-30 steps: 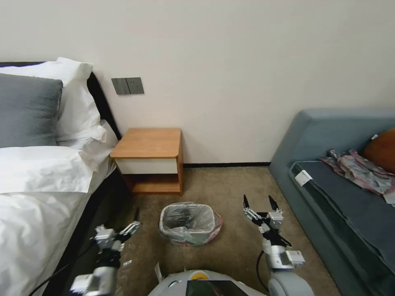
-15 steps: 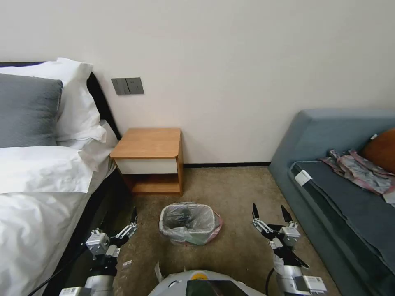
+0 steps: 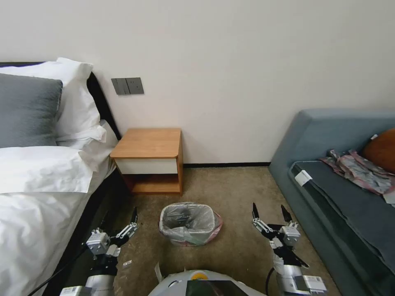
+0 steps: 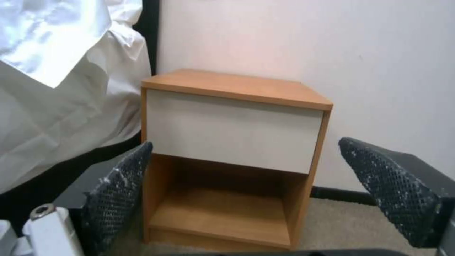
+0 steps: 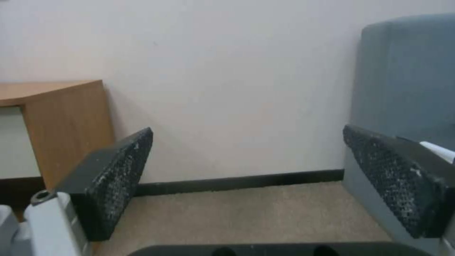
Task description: Pick up the garbage bag from the table and place it over the trash can.
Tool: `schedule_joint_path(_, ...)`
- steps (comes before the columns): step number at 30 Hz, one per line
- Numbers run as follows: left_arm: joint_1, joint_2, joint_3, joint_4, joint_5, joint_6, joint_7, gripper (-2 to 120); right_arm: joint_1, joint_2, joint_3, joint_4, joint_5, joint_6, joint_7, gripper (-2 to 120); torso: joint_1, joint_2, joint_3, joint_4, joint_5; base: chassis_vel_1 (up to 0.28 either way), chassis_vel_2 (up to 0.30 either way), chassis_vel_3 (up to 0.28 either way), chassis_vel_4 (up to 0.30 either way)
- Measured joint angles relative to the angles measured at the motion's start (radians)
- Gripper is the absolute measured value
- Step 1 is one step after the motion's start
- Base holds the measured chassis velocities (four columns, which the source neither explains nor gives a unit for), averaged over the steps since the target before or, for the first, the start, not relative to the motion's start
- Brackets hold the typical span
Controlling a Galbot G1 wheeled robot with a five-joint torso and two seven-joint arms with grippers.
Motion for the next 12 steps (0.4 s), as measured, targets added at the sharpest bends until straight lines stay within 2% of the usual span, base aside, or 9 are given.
schedule_joint_path(12, -0.001, 0.001, 0.001, 0.001, 0.001, 0.001, -0.001, 100, 0.001, -0.001, -0.001, -0.001, 0.0, -0.002, 0.001, 100, 0.0, 0.0, 0.0, 0.0, 0.0, 0.0, 0.0, 0.0, 0.0)
